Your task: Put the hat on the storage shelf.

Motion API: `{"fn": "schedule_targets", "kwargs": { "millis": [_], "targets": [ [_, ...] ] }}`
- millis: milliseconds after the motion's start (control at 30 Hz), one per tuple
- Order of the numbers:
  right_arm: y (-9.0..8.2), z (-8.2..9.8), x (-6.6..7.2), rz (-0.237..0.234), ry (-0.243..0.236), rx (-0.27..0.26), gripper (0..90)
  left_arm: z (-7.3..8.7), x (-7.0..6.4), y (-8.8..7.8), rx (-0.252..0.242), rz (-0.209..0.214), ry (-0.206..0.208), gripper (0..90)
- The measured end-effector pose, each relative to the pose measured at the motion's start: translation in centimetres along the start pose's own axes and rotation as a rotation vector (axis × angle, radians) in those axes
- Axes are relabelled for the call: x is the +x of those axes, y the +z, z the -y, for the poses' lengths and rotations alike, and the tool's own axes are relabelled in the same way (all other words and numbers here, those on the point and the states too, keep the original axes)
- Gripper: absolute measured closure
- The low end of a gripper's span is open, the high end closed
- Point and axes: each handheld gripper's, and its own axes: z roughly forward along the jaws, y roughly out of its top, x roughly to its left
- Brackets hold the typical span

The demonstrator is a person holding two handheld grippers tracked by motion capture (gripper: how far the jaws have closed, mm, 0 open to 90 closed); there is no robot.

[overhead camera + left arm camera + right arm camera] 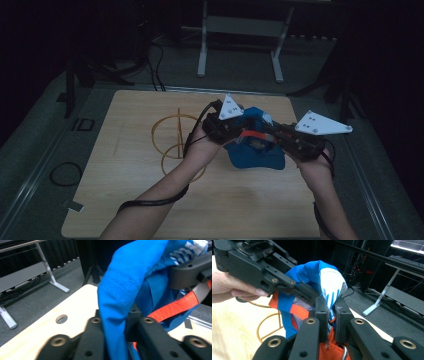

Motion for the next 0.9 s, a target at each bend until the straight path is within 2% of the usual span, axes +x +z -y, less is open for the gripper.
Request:
{"fn": "schedule_targets", "kwargs": {
  "millis": [67,200,333,467,600,667,700,733,800,833,900],
  "targets": [
    [-0.1,0.1,0.1,-0.007,0.005,-0.004,83.6,0.0,-0.1,0.0,-0.015,-0.005,0.005,87.5],
    [-0.3,0.2,0.1,-0.012,0.008,-0.006,83.4,-0.2,-0.3,0.0,-0.012,-0.003,0.022,88.6],
    [-0.8,0.2,0.5,-0.022,0.019,-0.024,82.0,-0.5,-0.9,-0.7,-0.039,-0.035,0.076,88.8],
    [-1.3,0.3,0.9,-0.042,0.025,-0.028,79.3,-0.7,-1.3,-1.1,-0.065,-0.039,0.109,89.0],
    [-2.0,0.5,1.4,-0.067,0.039,-0.04,68.2,-0.8,-1.4,-1.5,-0.088,-0.047,0.132,89.1],
    [-2.0,0.5,1.4,-0.067,0.039,-0.04,68.2,-0.7,-1.4,-1.6,-0.097,-0.052,0.134,89.1],
    [-2.2,0.6,1.6,-0.071,0.035,-0.048,64.5,-0.7,-1.2,-1.9,-0.103,-0.039,0.139,89.1],
    [-2.9,0.9,1.8,-0.114,0.02,-0.071,52.1,-0.6,-1.1,-2.1,-0.106,-0.045,0.147,89.1],
    [-3.2,1.0,1.9,-0.124,0.02,-0.08,48.7,-0.4,-0.9,-2.3,-0.106,-0.053,0.16,89.0],
    [-3.4,1.1,1.9,-0.14,0.012,-0.08,45.7,-0.3,-0.7,-2.5,-0.114,-0.037,0.161,89.0],
    [-3.5,1.2,1.9,-0.146,0.012,-0.081,45.7,-0.3,-0.6,-2.7,-0.125,-0.032,0.168,89.0]
  ]
}}
